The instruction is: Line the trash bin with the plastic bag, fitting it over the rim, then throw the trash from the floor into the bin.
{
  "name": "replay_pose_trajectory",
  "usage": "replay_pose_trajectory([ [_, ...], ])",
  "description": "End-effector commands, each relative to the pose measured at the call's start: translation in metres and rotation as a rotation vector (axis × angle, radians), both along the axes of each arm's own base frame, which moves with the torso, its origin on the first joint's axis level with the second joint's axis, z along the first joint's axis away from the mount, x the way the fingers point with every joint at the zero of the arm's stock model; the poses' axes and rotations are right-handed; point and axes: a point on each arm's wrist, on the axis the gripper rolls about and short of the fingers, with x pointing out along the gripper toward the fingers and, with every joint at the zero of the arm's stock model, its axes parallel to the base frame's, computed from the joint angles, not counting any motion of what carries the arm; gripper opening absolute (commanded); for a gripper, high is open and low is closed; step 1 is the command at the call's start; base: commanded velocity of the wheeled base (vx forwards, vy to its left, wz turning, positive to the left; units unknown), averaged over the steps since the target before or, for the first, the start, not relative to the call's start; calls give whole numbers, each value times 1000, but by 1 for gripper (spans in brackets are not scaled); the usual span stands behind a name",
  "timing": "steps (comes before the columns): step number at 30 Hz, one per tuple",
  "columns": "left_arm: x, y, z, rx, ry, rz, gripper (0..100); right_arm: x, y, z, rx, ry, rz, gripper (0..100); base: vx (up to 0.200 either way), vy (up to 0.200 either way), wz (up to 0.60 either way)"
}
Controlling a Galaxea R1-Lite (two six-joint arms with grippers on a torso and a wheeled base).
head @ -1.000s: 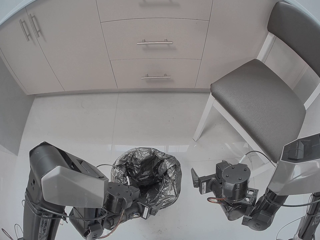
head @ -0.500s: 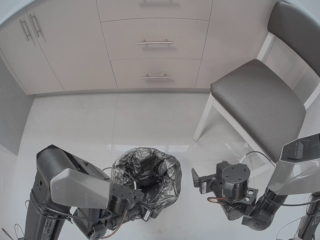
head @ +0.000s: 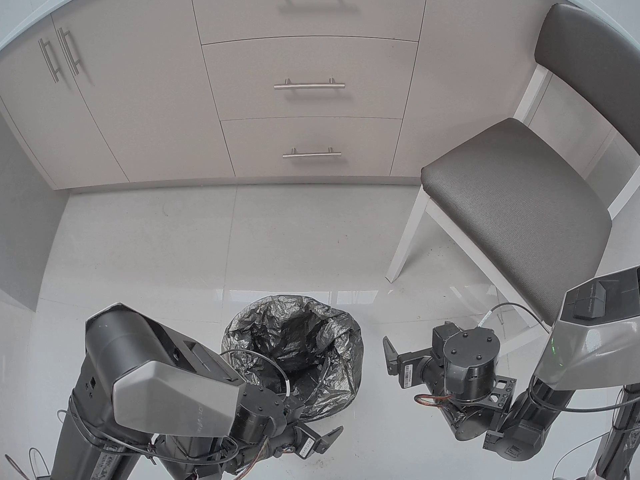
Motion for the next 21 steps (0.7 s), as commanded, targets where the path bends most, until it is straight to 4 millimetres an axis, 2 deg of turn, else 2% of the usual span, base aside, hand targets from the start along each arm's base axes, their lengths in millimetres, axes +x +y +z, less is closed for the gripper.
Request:
replay_pose_trajectory([
  [1, -6, 1, -2, 16, 17, -12, 100, 0, 0, 0, 0, 1, -1, 100, 0, 0, 0],
  [10, -12, 5, -16, 49, 67, -14, 100, 2, -1, 0, 2, -1, -7, 100, 0, 0, 0],
  [21, -22, -4, -14, 26, 85, -32, 100, 2, -1, -2, -1, 2, -7, 100, 0, 0, 0],
])
